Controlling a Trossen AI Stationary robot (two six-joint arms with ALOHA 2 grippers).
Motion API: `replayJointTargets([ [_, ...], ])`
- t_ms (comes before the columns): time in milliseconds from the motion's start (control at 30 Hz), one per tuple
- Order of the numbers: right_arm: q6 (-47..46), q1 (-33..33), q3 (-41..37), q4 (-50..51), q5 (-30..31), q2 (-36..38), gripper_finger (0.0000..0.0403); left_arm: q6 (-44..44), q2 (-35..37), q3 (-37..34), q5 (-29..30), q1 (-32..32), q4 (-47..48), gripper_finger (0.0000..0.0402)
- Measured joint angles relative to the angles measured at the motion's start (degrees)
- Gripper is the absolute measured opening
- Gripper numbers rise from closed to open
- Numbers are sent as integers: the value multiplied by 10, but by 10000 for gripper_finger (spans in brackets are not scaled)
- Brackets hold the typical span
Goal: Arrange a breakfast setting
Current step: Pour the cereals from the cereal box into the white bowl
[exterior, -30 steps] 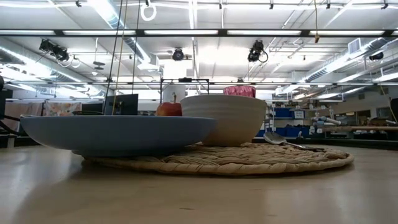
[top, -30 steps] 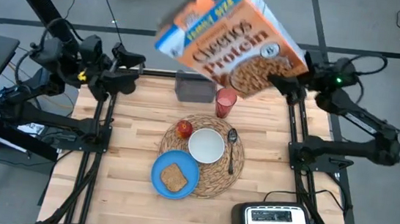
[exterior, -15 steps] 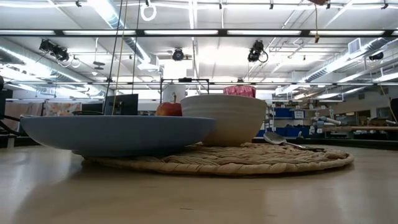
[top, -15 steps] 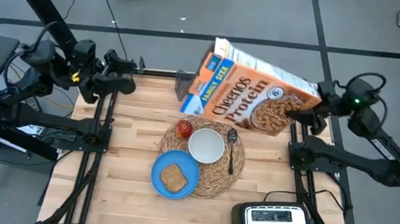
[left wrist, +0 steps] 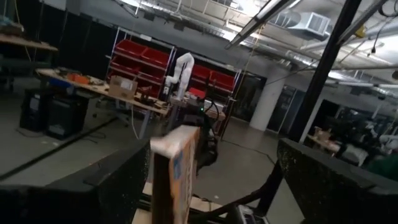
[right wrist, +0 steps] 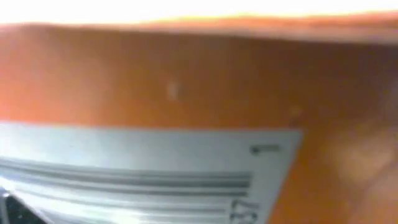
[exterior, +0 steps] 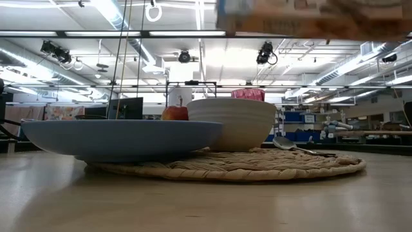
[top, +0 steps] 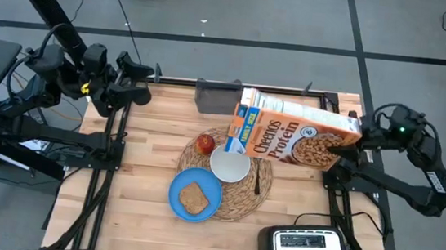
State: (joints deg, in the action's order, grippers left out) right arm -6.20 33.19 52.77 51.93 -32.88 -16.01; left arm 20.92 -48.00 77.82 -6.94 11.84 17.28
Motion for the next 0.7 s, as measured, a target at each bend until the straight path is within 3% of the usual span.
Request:
replayJointTargets([
  [400,94,0,-26,83,5,-21,263,-54,0,0,0,-1,3,354],
  [533,127,-3,-31,85,5,-40,243,-126,-7,0,-68,-14,32,354],
  [700,141,-16,-31,83,15,-59,243,-141,-14,0,-106,-25,86,354],
])
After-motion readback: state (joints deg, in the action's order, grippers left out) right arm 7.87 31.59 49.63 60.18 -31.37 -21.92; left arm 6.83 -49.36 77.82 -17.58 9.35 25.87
